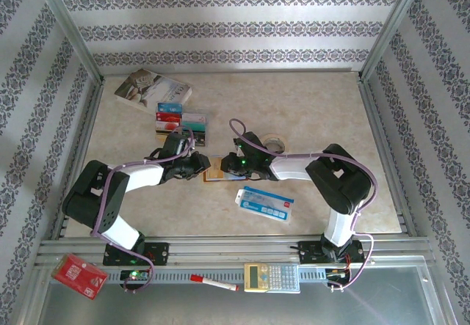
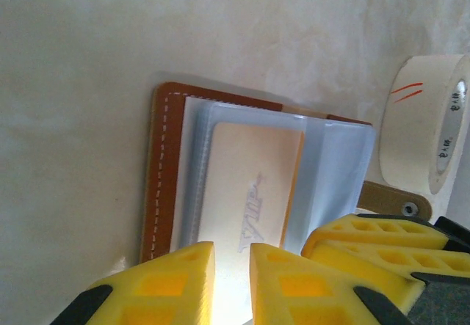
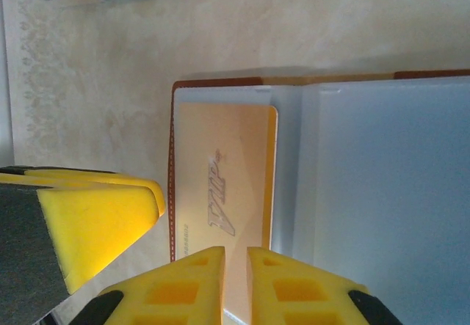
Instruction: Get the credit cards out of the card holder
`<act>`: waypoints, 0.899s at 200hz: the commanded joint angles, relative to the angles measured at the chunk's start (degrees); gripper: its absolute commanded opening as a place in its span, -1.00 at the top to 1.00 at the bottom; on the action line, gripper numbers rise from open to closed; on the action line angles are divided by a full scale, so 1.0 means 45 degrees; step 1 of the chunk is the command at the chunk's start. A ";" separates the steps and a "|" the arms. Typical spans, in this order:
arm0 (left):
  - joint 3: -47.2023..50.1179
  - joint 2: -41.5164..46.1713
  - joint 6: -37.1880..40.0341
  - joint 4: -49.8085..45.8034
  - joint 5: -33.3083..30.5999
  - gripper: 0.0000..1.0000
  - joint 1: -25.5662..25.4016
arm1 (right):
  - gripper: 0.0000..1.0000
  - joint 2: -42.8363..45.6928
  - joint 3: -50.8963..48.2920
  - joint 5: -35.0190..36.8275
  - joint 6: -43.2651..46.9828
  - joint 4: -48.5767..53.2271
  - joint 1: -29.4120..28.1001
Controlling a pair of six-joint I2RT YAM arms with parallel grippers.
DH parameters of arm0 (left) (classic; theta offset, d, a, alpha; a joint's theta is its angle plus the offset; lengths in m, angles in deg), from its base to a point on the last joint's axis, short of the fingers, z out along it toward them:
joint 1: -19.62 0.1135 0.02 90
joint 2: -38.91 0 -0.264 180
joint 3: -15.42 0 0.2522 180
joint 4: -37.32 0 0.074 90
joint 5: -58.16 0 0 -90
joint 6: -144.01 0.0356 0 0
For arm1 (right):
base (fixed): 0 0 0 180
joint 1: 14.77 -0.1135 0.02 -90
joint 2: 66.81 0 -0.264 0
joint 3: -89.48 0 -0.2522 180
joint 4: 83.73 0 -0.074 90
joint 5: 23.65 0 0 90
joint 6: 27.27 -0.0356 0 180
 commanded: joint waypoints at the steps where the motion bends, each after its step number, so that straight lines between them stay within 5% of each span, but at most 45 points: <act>1: -0.0245 -0.0284 0.0155 0.0228 0.0034 0.59 0.0062 | 0.65 -0.0200 0.0235 -0.0223 -0.0151 -0.0150 0.0163; 180: 0.0083 -0.0588 -0.0195 0.0390 -0.0159 0.67 0.0060 | 0.66 -0.0745 0.0193 -0.0783 -0.0162 -0.0286 0.0376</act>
